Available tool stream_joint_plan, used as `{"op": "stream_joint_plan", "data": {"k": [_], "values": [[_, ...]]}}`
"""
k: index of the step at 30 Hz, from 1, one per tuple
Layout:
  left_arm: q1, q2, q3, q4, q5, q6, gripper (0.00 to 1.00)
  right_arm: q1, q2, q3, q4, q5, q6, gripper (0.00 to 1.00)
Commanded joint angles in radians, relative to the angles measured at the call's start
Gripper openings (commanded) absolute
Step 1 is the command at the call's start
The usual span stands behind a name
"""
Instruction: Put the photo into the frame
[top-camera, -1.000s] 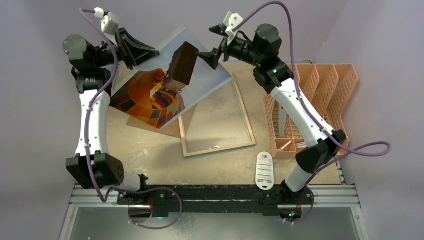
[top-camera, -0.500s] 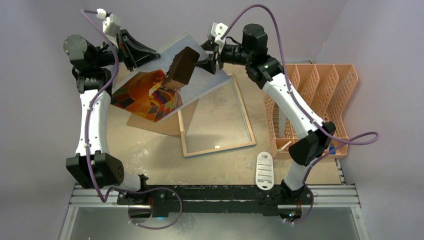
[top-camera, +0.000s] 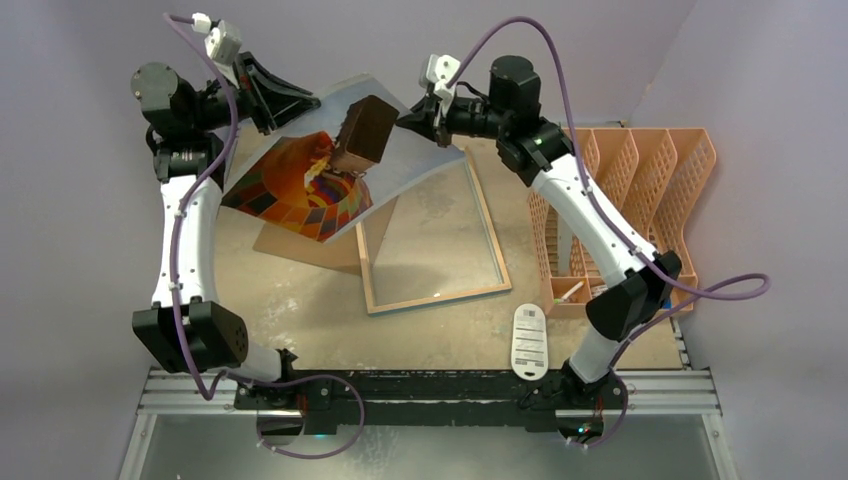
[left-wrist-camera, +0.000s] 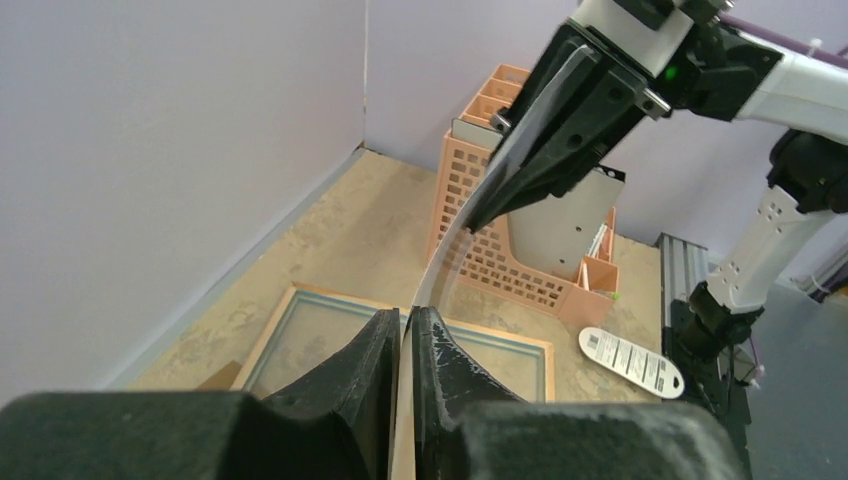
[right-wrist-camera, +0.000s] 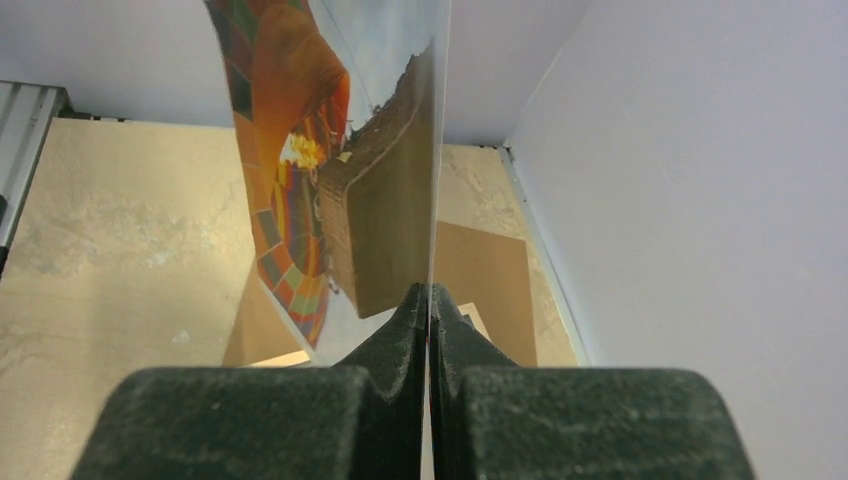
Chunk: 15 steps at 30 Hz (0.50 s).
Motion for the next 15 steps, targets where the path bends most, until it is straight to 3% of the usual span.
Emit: {"op": "stream_joint_plan", "data": {"k": [1,2,4,7,10,15], "values": [[-0.004,-0.011,0.068,-0.163,-0.121,0.160,0.25,-0.001,-0.080,-0.030,0.069,0.054,0.023,0.00],[-0.003,-0.015,0.078,-0.233,-0.164,0.203,0.39,-0.001,-0.090,-0.039,0.084,0.067,0.028,0.00],[-0.004,-0.026,0.096,-0.351,-0.273,0.278,0.59,-0.001,-0.115,-0.063,0.118,0.113,0.042,0.00],[-0.004,-0.044,0.127,-0.505,-0.520,0.391,0.76,0.000,-0.160,-0.114,0.172,0.214,0.049,0.00],[-0.004,-0.054,0.147,-0.574,-0.779,0.410,0.86,-0.001,-0.188,-0.145,0.207,0.355,0.035,0.00],[-0.004,-0.060,0.156,-0.603,-0.904,0.351,0.90,-0.001,-0.216,-0.170,0.294,0.568,0.008,0.00]]}}
